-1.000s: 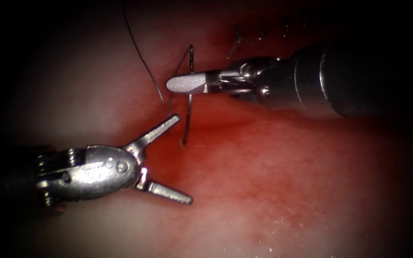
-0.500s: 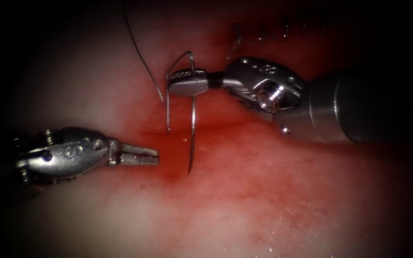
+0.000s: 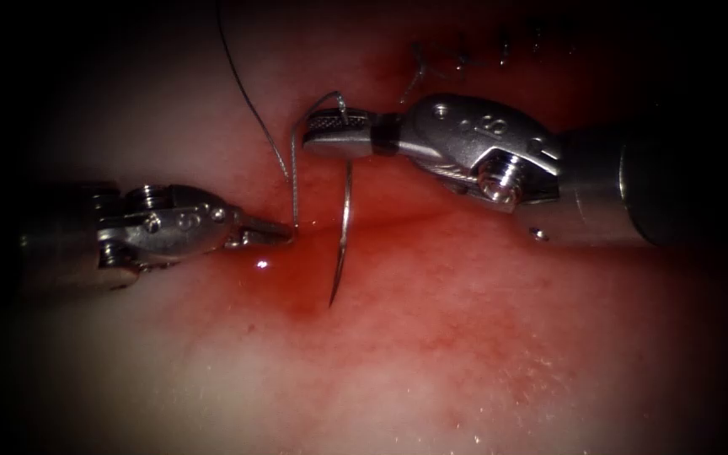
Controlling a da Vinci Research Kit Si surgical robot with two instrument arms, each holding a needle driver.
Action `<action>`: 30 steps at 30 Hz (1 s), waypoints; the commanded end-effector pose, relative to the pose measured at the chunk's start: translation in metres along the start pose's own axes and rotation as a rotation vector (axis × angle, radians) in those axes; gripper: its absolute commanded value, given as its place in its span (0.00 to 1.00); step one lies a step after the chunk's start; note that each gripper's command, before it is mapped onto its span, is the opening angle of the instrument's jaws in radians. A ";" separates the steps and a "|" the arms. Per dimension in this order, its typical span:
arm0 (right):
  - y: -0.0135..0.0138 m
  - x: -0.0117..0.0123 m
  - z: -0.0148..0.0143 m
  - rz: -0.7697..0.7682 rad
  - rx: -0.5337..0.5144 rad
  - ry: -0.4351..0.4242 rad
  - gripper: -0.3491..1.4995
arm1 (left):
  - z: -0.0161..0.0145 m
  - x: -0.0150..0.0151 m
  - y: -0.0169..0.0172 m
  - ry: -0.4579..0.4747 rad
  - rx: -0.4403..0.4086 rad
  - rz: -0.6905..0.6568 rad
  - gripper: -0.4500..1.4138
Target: Wound Closure
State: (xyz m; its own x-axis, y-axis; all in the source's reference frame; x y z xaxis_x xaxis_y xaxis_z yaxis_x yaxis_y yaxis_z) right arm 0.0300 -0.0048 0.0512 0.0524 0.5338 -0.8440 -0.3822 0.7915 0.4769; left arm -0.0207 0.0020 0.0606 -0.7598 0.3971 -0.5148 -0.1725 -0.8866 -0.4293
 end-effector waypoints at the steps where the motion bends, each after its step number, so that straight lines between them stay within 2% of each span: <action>1: -0.0006 0.0000 0.0008 -0.024 0.000 -0.001 0.00 | 0.0010 0.0000 -0.0004 -0.009 0.001 -0.007 0.00; 5: -0.0009 0.0003 0.0011 -0.056 -0.007 0.000 0.00 | 0.0016 -0.0003 -0.0006 -0.041 -0.011 -0.008 0.00; 10: -0.0006 -0.0002 0.0012 -0.145 0.010 0.010 0.00 | 0.0026 0.0004 -0.0010 -0.063 -0.072 -0.022 0.00; 15: 0.0001 -0.0002 0.0012 -0.235 -0.008 0.051 0.00 | 0.0037 0.0002 -0.0005 -0.129 -0.137 -0.018 0.01; 18: 0.0003 -0.0003 0.0014 -0.301 -0.018 0.059 0.00 | 0.0041 -0.0002 0.0001 -0.153 -0.180 -0.025 0.14; 20: 0.0003 -0.0006 0.0017 -0.345 -0.023 0.063 0.00 | 0.0045 -0.0007 0.0010 -0.193 -0.216 -0.020 0.37; 21: 0.0003 -0.0007 0.0018 -0.358 -0.031 0.061 0.00 | 0.0046 -0.0008 0.0013 -0.204 -0.225 -0.023 0.41; 24: 0.0002 -0.0009 0.0022 -0.396 -0.047 0.058 0.00 | 0.0045 -0.0011 0.0019 -0.223 -0.236 -0.021 0.52; 30: -0.0005 -0.0021 0.0035 -0.464 -0.075 0.055 0.00 | 0.0041 -0.0014 0.0020 -0.224 -0.242 -0.031 0.60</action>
State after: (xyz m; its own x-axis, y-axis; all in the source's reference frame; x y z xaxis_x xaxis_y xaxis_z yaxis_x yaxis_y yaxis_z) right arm 0.0324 -0.0052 0.0531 0.1901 0.1027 -0.9764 -0.3965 0.9178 0.0193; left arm -0.0219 -0.0013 0.0630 -0.8801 0.3381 -0.3333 -0.0646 -0.7808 -0.6215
